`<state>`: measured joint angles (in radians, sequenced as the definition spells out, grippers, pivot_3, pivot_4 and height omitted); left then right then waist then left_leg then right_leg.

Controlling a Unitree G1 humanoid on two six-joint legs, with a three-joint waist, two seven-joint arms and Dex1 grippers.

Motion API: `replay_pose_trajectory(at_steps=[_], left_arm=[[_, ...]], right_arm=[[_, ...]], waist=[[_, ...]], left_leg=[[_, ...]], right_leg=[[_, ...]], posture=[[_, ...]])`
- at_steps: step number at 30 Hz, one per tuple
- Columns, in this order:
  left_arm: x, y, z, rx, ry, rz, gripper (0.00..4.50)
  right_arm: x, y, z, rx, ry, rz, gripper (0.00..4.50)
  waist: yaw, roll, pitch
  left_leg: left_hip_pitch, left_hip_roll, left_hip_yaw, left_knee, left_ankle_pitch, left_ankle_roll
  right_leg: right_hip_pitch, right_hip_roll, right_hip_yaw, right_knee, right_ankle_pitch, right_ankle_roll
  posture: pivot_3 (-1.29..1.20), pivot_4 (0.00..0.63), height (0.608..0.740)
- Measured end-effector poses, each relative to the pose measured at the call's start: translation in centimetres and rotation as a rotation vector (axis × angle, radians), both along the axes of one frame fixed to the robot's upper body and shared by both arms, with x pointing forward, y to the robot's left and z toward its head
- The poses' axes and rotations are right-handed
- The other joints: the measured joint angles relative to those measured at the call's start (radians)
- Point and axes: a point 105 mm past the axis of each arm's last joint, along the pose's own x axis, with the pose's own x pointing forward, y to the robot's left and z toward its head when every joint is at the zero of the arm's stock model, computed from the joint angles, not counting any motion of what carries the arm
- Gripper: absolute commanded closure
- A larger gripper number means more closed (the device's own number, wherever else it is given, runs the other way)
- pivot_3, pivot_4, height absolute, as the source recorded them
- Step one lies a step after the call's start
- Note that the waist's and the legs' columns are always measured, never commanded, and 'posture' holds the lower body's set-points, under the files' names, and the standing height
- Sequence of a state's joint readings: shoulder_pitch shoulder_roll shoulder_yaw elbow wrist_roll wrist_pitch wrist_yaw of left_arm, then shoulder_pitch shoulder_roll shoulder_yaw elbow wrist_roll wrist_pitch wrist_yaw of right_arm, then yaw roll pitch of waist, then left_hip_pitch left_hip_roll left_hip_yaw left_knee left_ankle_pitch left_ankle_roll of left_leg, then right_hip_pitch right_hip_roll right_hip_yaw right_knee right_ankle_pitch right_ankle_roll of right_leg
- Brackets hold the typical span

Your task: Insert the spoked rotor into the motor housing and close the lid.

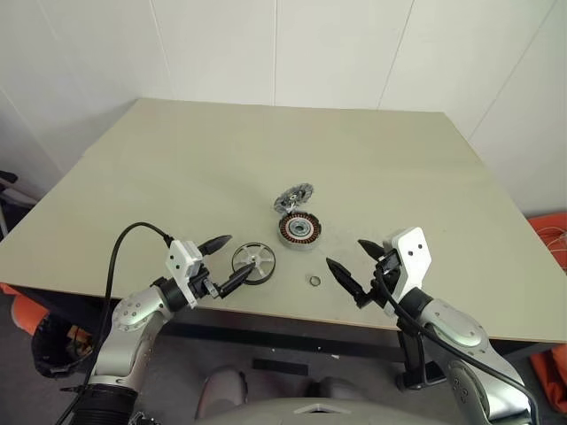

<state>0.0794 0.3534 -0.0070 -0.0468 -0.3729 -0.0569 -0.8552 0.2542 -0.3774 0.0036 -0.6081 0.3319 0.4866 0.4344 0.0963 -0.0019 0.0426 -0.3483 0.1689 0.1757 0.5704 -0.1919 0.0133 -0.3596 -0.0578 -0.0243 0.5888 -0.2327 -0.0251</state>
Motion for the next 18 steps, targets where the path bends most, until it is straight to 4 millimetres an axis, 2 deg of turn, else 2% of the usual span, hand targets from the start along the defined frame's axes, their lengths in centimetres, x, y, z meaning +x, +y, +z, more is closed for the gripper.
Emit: replay_pose_trajectory(at_steps=[13,18], left_arm=[[-0.05,-0.03,-0.01,0.0,0.0,-0.004,0.0],[-0.07,-0.04,-0.03,0.0,0.001,-0.006,0.0]], right_arm=[[-0.21,-0.01,-0.15,-0.001,-0.001,0.011,0.02],[0.48,0.11,-0.98,-0.022,0.019,0.026,0.02]], waist=[[0.0,0.0,0.0],[-0.001,0.0,0.0]], left_leg=[[0.0,0.0,0.0,0.0,0.0,0.0],[0.0,0.0,0.0,0.001,0.0,0.0]], right_leg=[[0.0,0.0,0.0,0.0,0.0,0.0],[0.0,0.0,0.0,0.0,0.0,0.0]], posture=[[0.0,0.0,0.74],[0.0,0.0,0.74]])
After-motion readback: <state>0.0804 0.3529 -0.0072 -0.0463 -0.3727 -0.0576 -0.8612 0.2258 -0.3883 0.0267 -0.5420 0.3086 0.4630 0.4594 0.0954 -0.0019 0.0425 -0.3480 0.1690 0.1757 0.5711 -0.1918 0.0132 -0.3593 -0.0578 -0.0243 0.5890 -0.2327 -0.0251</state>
